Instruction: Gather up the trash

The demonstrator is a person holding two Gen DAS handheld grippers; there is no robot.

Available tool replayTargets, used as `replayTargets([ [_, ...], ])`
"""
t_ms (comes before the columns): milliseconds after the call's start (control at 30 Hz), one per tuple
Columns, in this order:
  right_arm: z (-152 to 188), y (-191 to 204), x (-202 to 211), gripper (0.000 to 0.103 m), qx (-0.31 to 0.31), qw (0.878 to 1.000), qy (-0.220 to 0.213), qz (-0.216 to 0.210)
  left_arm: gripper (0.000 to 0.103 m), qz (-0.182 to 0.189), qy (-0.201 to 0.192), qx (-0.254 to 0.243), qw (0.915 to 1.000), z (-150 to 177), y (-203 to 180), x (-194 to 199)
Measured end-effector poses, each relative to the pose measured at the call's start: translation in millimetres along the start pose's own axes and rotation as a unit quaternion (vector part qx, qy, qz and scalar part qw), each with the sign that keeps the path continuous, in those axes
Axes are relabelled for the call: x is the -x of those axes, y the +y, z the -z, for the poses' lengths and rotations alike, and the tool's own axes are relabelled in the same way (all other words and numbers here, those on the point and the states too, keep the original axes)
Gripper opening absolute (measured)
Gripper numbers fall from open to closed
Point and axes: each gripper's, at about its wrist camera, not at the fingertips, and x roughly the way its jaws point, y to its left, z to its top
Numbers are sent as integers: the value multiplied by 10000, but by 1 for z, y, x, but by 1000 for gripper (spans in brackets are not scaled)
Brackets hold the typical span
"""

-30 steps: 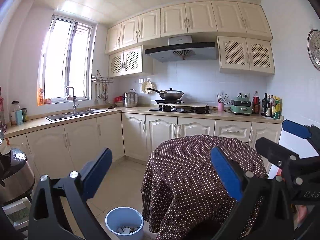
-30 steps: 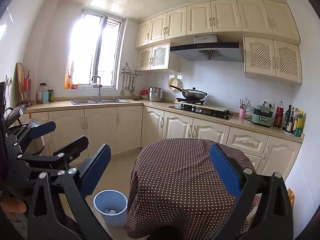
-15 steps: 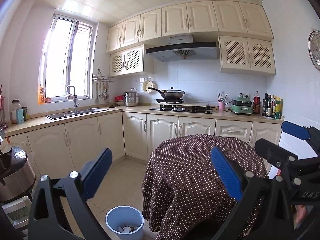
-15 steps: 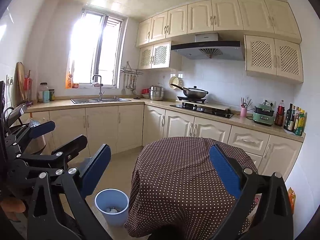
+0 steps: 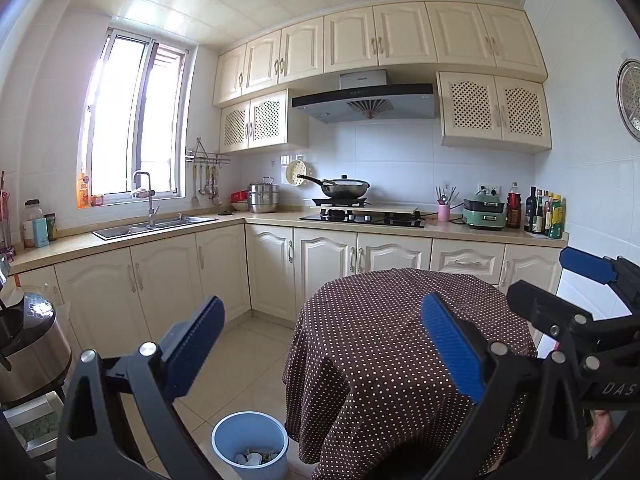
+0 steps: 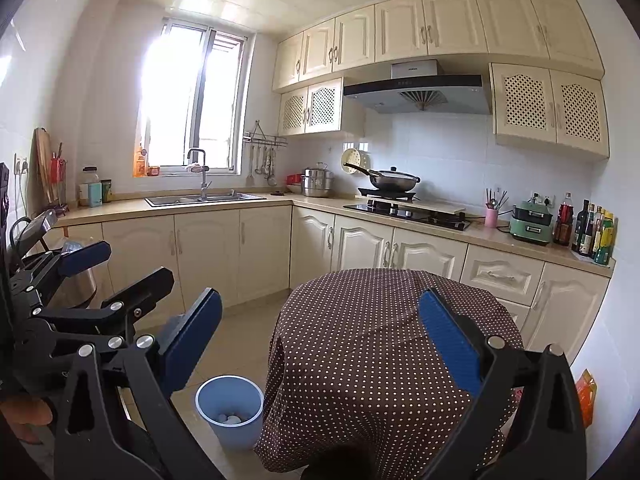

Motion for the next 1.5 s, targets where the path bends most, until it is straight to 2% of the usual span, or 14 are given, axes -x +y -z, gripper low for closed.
replayTargets([
  [1500,0,6,-2,96,47,10000,34,-23,97,-4,23,7,10000,-1,4,-1],
])
